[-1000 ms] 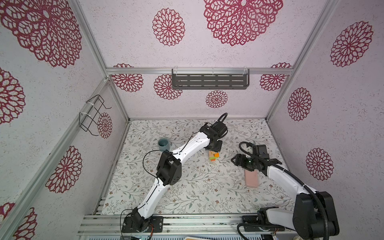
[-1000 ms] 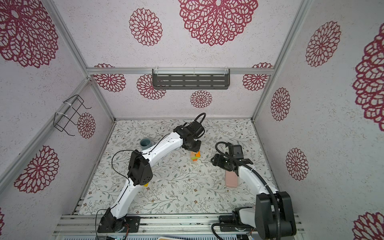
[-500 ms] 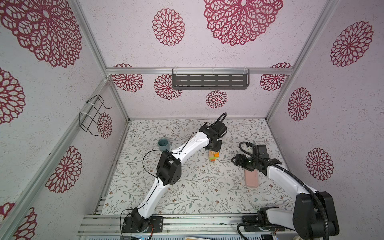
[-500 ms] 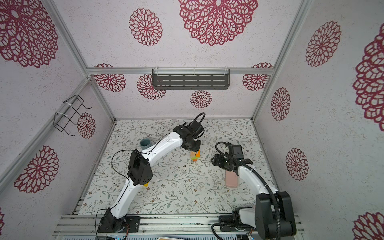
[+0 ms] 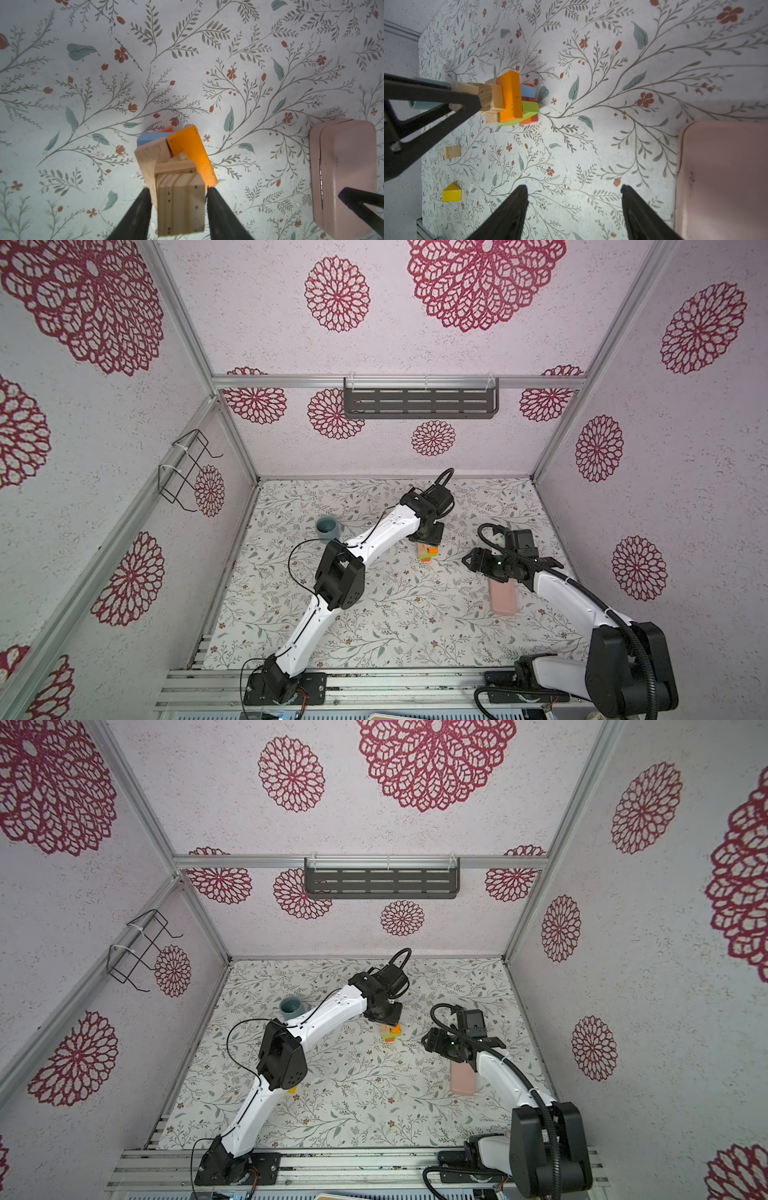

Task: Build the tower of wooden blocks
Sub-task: 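Lower the pine cube onto the stack top and open the left gripper, then move the left gripper back toward the last pine cube near the teal cup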

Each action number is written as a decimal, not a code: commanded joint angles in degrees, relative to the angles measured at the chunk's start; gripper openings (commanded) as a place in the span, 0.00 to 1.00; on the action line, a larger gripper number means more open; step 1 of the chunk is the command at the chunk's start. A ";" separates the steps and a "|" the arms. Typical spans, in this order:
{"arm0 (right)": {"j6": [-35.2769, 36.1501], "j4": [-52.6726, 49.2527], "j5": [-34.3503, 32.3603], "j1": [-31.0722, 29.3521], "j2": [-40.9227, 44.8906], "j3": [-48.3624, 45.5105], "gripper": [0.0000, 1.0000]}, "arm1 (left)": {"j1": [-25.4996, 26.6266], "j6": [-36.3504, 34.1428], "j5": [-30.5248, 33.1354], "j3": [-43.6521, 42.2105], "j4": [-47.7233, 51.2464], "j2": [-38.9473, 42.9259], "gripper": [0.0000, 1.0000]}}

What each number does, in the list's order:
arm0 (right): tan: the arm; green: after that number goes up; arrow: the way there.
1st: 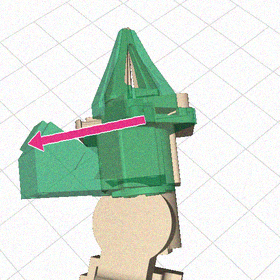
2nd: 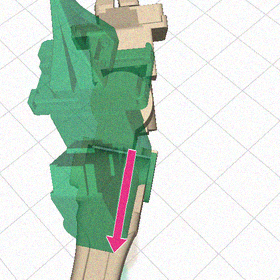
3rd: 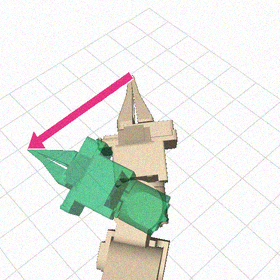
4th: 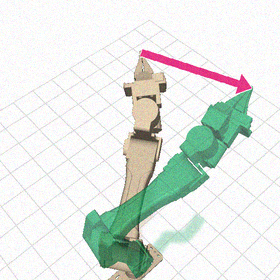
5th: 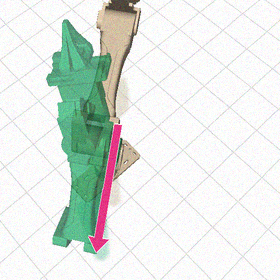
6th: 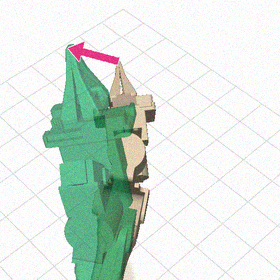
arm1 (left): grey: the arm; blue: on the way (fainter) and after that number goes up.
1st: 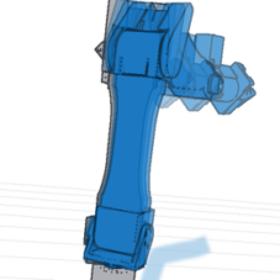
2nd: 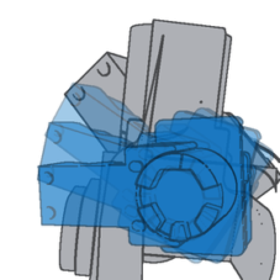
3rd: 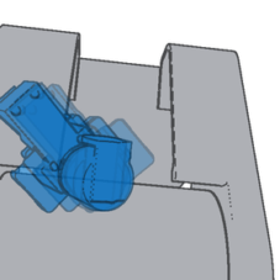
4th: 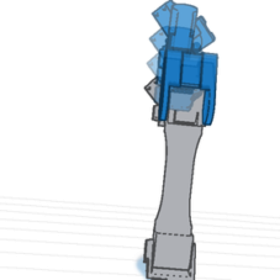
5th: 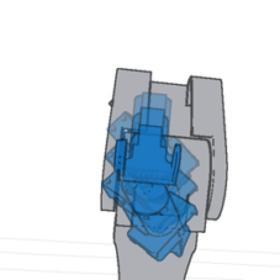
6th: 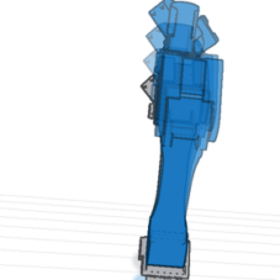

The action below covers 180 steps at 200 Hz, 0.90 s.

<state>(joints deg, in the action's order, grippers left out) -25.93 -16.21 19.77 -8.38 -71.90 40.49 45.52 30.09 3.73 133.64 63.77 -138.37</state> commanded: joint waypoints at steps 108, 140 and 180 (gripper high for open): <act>0.39 -1.37 -0.04 0.43 1.46 1.50 0.75 | -2.76 -0.56 2.34 -2.18 -0.83 6.60 0.83; -0.34 -2.18 -0.51 0.38 2.53 1.26 0.75 | -4.57 -0.47 3.52 -10.72 -3.99 13.76 0.88; -0.87 -4.00 -1.46 0.30 4.06 2.34 0.75 | -7.70 0.46 5.46 -22.11 -6.68 22.47 0.87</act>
<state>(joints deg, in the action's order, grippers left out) -26.15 -18.28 19.51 -8.38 -69.91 40.51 39.48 30.11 7.20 116.68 60.10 -121.19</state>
